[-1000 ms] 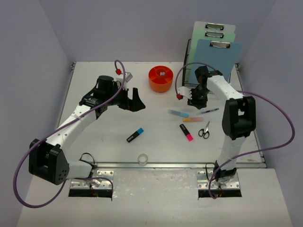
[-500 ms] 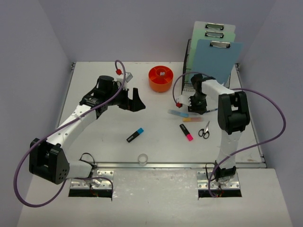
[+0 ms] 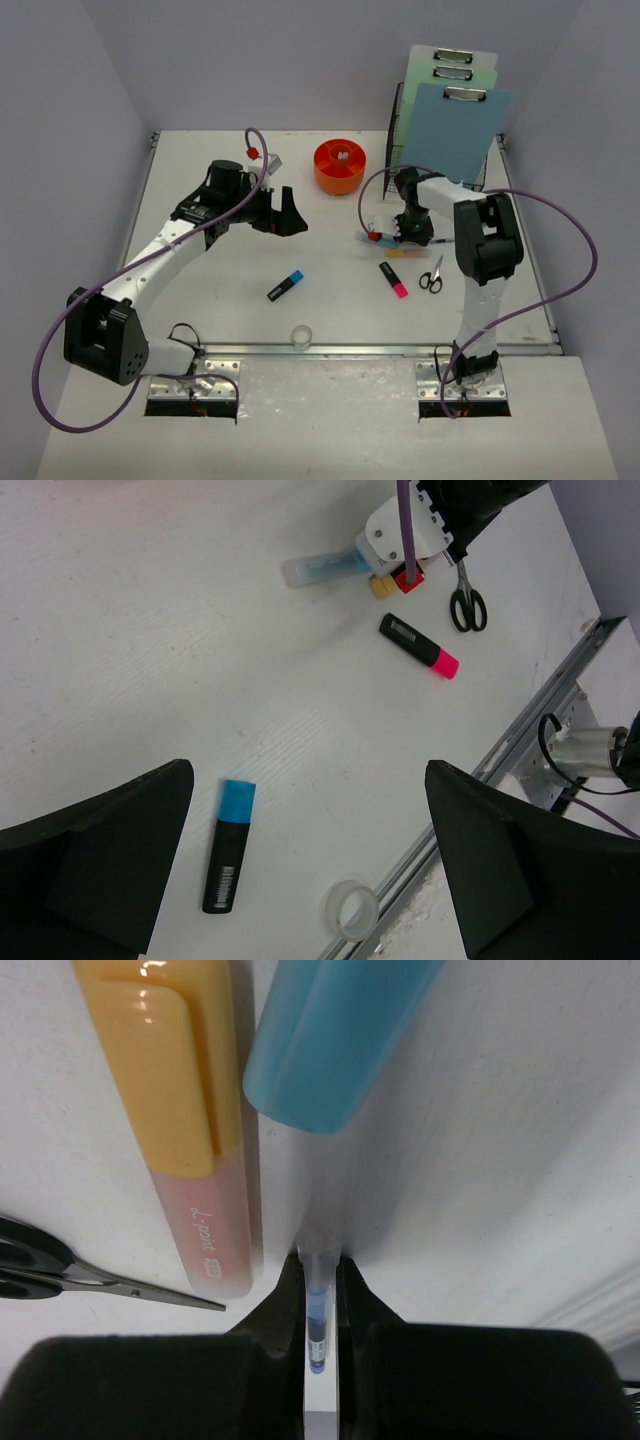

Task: Organize the desk

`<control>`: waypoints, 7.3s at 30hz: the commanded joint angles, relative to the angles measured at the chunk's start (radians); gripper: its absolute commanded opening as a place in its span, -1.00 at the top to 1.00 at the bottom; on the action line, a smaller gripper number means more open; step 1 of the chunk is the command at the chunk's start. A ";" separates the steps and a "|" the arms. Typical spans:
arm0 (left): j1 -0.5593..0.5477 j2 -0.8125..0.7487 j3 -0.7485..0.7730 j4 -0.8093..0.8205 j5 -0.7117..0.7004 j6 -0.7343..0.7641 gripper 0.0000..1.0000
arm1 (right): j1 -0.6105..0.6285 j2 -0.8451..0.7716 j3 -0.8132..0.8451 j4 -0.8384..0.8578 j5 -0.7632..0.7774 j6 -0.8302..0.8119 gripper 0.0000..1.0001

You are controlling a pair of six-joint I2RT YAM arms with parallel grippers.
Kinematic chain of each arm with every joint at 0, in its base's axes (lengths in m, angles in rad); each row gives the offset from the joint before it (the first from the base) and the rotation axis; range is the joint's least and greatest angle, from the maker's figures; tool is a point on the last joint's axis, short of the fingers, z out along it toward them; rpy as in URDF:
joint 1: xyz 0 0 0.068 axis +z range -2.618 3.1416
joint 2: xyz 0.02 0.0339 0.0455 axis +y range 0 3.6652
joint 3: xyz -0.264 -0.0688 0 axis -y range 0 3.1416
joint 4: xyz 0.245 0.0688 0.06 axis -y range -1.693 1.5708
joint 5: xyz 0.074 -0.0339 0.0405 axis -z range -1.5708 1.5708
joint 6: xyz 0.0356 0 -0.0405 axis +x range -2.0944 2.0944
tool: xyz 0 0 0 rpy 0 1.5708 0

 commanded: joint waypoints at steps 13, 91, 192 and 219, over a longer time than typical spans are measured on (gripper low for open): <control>0.049 -0.102 -0.010 0.100 0.028 -0.144 -1.00 | 0.052 -0.116 0.774 -0.319 -0.526 0.409 1.00; -0.295 0.313 -0.078 -0.160 -0.426 0.368 -0.08 | -0.078 -0.478 0.065 0.676 -0.787 1.547 -0.60; -0.027 -0.077 0.144 -0.075 -0.077 0.135 -1.00 | 0.011 -0.217 0.553 0.423 -0.649 1.423 1.00; -0.009 -0.031 0.128 -0.043 -0.052 0.108 -1.00 | 0.004 0.174 0.666 0.872 -0.434 1.353 1.00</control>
